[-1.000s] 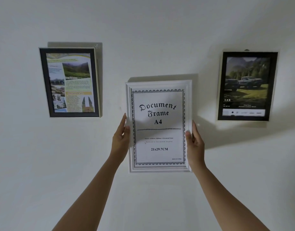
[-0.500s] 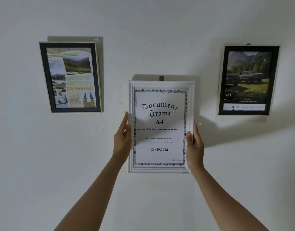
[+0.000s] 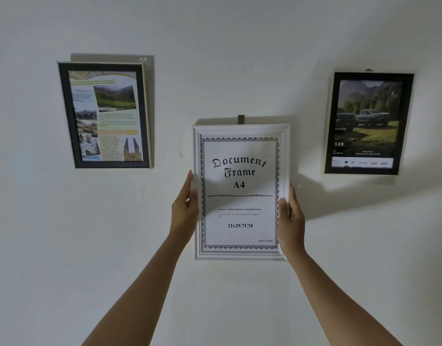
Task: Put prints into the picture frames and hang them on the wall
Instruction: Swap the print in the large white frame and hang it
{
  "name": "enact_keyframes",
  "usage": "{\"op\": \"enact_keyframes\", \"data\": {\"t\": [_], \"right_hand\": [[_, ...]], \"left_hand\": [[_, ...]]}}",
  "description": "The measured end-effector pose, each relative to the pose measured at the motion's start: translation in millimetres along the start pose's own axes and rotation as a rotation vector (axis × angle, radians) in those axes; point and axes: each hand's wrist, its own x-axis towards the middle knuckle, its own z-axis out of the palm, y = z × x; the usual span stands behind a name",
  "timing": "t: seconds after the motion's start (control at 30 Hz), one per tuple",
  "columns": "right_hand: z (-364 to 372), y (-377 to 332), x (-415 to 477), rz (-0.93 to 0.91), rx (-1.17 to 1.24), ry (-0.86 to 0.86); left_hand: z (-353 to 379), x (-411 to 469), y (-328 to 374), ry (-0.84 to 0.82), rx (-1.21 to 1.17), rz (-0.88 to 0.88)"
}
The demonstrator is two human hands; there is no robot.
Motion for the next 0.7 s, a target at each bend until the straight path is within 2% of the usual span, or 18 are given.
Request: {"op": "enact_keyframes", "data": {"t": [0.5,0.7], "right_hand": [[-3,0,-3,-0.007,-0.037,-0.026],[-2,-13,-2,-0.074,0.001,0.046]], "left_hand": [[0,-2,-2,0.02,-0.032,0.009],[6,-3,18,0.09,-0.019,0.123]]}}
